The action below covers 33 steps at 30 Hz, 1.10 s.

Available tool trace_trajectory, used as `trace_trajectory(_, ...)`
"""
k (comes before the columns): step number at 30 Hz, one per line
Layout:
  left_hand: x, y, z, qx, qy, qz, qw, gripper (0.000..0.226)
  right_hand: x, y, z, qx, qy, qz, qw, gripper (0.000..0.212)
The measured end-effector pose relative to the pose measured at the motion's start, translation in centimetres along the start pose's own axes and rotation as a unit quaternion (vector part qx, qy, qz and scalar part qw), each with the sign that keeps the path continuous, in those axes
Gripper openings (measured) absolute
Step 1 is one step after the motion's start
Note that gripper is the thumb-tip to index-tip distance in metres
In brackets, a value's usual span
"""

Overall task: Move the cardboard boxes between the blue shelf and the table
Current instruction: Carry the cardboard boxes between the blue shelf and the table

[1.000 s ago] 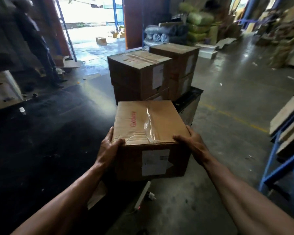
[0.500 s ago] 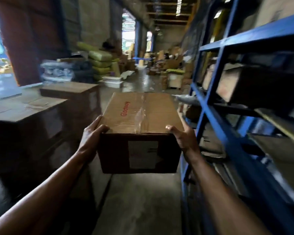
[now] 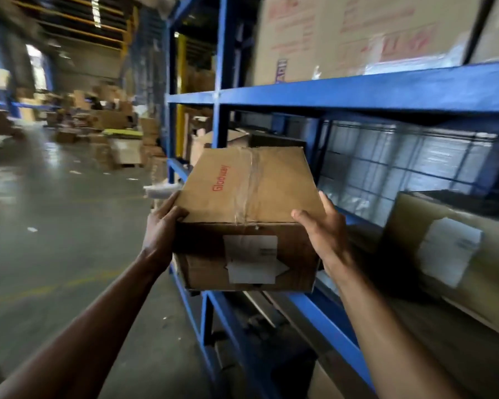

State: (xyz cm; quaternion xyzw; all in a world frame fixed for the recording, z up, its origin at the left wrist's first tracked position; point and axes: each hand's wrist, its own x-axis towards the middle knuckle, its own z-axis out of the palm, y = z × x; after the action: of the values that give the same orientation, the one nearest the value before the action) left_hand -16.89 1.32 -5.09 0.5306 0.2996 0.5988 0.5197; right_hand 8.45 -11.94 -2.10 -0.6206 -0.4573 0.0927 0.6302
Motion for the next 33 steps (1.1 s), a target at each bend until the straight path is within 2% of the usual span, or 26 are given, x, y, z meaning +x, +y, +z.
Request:
trace_trajectory(5,4.6,-3.4,6.3,-0.029,-0.092,-0.023,0.995,0.045,2.6,1.6,-4.0,-0.049,0.072,0.008,0.996,0.054)
trace_trajectory(9,7.4,-4.5,11.0,-0.014,-0.136,-0.033,0.990,0.048,4.9,3.2,-6.2,-0.050,0.112,0.017,0.992,0.075)
trace_trajectory(13,9.8,-5.5,15.4,-0.014,-0.141,-0.033,0.989,0.047,7.0,4.1,-8.2,-0.056,0.147,0.031,0.987,0.067)
trace_trajectory(19,12.4,-8.5,21.5,-0.006,-0.182,-0.037,0.983,0.037,7.5,5.9,-10.7,-0.051,0.155,0.093,0.982,0.082)
trace_trajectory(23,15.8,-9.8,24.3,0.016,-0.223,-0.017,0.975,0.034,8.4,7.8,-10.7,-0.067,0.163,0.099,0.979,0.090)
trace_trajectory(28,20.8,-12.6,26.8,0.020,-0.266,-0.019,0.964,0.037,11.0,8.7,-8.5,-0.126,0.193,0.074,0.970,0.087)
trace_trajectory(33,23.9,-14.4,31.7,-0.046,-0.324,-0.030,0.944,0.032,13.1,9.8,-8.1,-0.202,0.284,0.082,0.934,0.080)
